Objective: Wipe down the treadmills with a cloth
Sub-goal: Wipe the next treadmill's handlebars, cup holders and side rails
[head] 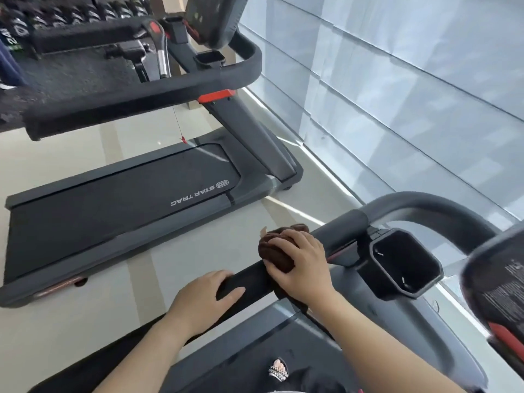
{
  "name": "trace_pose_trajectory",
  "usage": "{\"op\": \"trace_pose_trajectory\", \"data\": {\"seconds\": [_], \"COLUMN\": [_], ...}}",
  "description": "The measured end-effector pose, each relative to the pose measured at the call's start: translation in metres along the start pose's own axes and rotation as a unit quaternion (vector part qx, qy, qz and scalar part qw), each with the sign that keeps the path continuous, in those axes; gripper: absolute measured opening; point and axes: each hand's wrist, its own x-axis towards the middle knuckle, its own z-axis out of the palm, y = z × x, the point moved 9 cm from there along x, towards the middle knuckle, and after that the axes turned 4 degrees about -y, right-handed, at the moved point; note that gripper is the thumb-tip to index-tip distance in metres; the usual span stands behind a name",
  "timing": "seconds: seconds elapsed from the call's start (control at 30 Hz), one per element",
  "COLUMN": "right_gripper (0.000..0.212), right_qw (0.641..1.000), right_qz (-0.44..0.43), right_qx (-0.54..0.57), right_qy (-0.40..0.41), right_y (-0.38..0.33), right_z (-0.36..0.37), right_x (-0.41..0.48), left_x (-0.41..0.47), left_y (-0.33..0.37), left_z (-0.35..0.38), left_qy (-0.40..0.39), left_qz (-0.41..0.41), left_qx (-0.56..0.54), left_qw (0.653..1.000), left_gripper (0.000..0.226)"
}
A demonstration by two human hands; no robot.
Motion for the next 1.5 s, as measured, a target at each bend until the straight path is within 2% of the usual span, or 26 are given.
{"op": "trace_pose_trajectory", "data": {"seconds": [0.17,0.37,0.47,0.53,0.6,0.77,0.9,1.03,1.2,1.4,1.5], "right_gripper": [0.031,0.035,0.038,0.046,0.05,0.042,0.04,0.036,0.035,0.029,0.025], "right_qw": [0.997,0.998,0.987,0.975,0.968,0.966,0.965,0.958,0.952,0.979,0.975], "right_qz": [0.06,0.063,0.154,0.216,0.239,0.249,0.258,0.278,0.296,0.192,0.21], "right_qx": [0.009,-0.011,-0.013,-0.042,-0.071,-0.061,-0.051,-0.059,-0.074,-0.051,-0.068], "right_qy": [0.057,0.013,0.037,0.027,0.006,-0.012,0.012,0.032,-0.009,0.037,0.028], "right_y": [-0.018,-0.087,-0.082,-0.084,-0.096,-0.125,-0.143,-0.132,-0.105,-0.138,-0.125], "right_z": [0.009,0.05,0.045,0.05,0.062,0.082,0.094,0.091,0.08,0.091,0.086], "right_x": [-0.022,-0.037,-0.03,-0.033,-0.041,-0.063,-0.068,-0.057,-0.031,-0.064,-0.05], "left_x": [-0.026,-0.063,-0.078,-0.083,-0.084,-0.091,-0.098,-0.096,-0.097,-0.096,-0.096], "left_y": [-0.021,-0.075,-0.096,-0.096,-0.094,-0.1,-0.105,-0.107,-0.108,-0.109,-0.109], "left_z": [-0.008,-0.02,-0.021,-0.021,-0.021,-0.022,-0.025,-0.026,-0.025,-0.028,-0.029], "left_qy": [0.005,-0.036,-0.044,-0.052,-0.057,-0.061,-0.04,-0.037,-0.05,-0.037,-0.027], "left_qz": [0.032,0.036,0.038,0.057,0.075,0.109,0.121,0.112,0.085,0.059,0.057], "left_qx": [0.026,0.03,0.01,0.008,0.008,0.011,0.015,0.009,0.005,-0.007,-0.008], "left_qw": [0.999,0.998,0.998,0.997,0.996,0.992,0.992,0.993,0.995,0.998,0.998], "left_gripper": [0.05,0.058,0.065,0.062,0.057,0.052,0.051,0.053,0.059,0.046,0.043]}}
